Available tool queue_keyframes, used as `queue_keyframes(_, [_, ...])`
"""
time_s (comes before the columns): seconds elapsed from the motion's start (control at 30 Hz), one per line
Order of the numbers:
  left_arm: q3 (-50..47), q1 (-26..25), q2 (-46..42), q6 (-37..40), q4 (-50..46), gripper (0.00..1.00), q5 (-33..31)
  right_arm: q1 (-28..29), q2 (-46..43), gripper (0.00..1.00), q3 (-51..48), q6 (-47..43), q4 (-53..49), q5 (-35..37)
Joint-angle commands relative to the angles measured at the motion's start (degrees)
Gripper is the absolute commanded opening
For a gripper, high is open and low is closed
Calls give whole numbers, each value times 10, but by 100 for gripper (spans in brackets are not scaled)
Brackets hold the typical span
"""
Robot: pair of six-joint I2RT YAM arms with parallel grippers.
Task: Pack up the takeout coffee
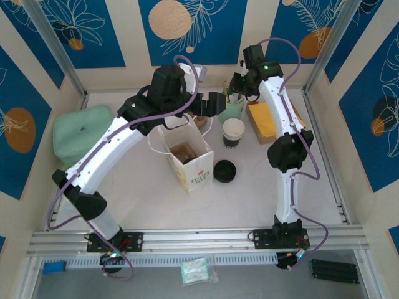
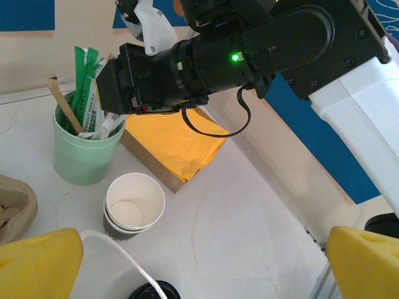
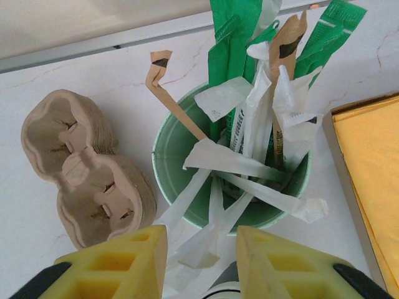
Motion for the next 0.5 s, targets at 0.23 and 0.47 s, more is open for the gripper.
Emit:
queue_keyframes(0.23, [21, -4, 11, 7, 12, 100, 0, -2, 11, 22, 21, -13, -16, -1])
queue_keyframes(0.47, [21, -5, 13, 7, 12, 100, 2, -1, 10, 1, 24, -21, -18, -1])
